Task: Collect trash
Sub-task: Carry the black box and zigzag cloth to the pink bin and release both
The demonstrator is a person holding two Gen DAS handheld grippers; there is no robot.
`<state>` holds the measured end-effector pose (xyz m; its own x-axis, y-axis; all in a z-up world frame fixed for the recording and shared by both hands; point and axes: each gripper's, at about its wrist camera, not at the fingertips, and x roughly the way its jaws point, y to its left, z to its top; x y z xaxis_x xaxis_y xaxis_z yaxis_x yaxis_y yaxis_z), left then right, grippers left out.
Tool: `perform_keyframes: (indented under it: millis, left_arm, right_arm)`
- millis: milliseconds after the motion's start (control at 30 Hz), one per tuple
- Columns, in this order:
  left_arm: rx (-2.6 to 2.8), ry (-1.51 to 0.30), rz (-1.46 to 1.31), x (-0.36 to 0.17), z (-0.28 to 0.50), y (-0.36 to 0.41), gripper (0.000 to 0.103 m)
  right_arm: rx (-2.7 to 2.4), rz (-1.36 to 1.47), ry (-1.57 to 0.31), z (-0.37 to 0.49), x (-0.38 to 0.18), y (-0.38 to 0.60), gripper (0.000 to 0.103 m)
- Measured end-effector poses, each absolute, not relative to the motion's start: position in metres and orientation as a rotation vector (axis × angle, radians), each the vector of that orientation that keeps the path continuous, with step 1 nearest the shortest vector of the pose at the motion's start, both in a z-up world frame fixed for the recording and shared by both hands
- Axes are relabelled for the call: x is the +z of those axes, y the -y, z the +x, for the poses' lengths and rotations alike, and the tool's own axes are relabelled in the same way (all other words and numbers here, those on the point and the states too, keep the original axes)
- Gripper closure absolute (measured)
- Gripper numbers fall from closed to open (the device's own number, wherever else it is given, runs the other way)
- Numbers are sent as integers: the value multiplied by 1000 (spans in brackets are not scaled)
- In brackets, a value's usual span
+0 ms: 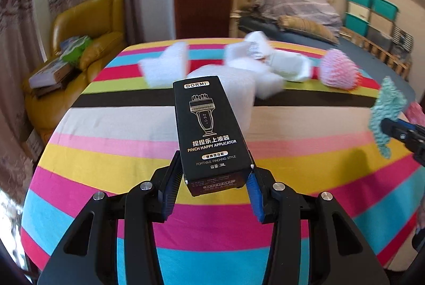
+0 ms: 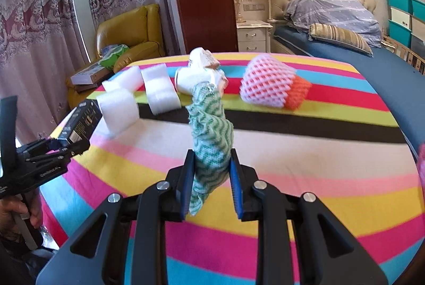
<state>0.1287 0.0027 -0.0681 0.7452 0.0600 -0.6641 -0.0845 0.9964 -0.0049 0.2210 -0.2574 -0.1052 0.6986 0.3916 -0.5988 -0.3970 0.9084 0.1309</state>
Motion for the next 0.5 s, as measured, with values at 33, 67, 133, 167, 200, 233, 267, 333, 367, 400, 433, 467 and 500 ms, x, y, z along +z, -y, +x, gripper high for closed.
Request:
perform_keyframes:
  millis: [33,67,133,167,200,233,267,333,367,400,433,467,500]
  left_arm:
    - [51,-722,-21,-67,126,5,61]
    - [36,-719,-16,-67,124,11,61]
    - [-10,-710,-2,-65,120,25,61]
    - [-25,-706,7,-65,119,32,61]
    - [-44,-700,18,-63,117,39,61]
    - [-60,-695,25,-63,115,44,61]
    - [-84,-684,39,-61,113,54,61]
    - [-113,-660,65,-56,109,66,61]
    - [-134,-643,82,-53,107,74,61]
    - [-151,-630,94,-51,105,81,61]
    - [-167,-618,105,-48,105,87,61]
    - [-193,-605,119,-46,104,95,61]
    - [-210,-595,128,-44,103,101,61]
  right_arm:
    - [434,-10,-666,217,-107,259,78]
    - [429,-11,-667,212,-108,262,78]
    - [415,-8,-668,202,-110,269,78]
    - [410,-6,-667,199,-110,272,78]
    - [404,-4,-667,194,-111,275,78]
    - [399,-1,-668,190,-111,278,78]
    - [396,2,-668,188,-111,281,78]
    - [384,8,-659,179,-111,288,78]
    - [378,15,-654,175,-111,291,78]
    - [371,28,-649,172,-111,295,78]
    - [362,38,-643,169,-110,299,78]
    - [357,40,-639,167,-110,301,78]
    - [350,43,-631,165,-109,305,78]
